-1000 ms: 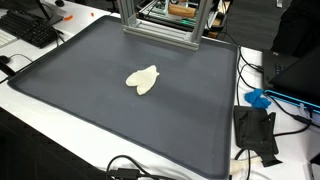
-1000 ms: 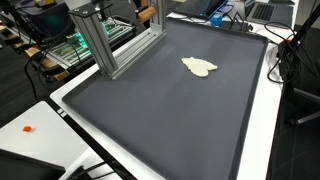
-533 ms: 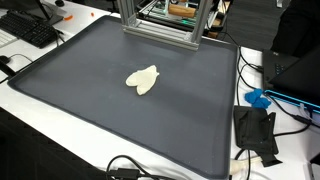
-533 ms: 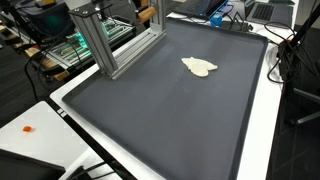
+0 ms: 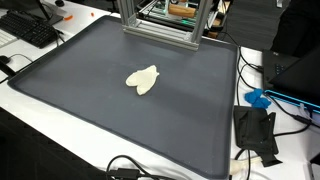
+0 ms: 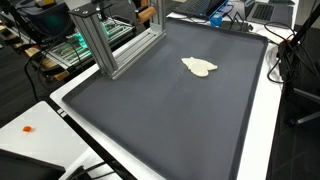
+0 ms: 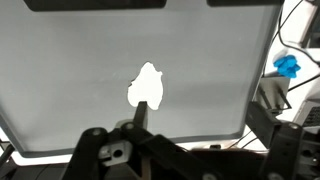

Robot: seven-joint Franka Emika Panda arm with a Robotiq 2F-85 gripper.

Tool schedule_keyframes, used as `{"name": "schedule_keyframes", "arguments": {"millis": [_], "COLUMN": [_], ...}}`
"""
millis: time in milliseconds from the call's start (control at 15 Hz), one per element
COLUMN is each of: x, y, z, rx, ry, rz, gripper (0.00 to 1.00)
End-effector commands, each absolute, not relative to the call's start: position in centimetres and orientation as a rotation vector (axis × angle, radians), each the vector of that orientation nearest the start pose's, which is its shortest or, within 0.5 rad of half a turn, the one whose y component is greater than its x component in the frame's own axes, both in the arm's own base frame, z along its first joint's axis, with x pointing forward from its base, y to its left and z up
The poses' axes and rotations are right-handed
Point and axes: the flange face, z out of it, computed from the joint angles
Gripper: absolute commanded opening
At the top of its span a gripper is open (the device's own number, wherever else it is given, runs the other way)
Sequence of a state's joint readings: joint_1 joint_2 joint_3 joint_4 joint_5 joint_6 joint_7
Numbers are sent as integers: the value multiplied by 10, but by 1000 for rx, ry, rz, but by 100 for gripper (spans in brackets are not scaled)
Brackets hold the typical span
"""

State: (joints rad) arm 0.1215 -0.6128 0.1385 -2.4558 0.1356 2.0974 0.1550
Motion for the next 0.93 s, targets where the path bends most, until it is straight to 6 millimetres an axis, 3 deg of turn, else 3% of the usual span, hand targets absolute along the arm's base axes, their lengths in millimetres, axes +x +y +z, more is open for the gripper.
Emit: {"name": "schedule_keyframes", "arguments": {"millis": [0, 533, 800, 867], "x": [419, 474, 487, 480], "y": [109, 111, 111, 110], "z": [514, 463, 443, 450], "rx": [-3043, -3033, -3043, -3033], "ry": [192, 527, 567, 544], "rz": [-363, -232, -191, -186], "gripper": [100, 100, 100, 100]}}
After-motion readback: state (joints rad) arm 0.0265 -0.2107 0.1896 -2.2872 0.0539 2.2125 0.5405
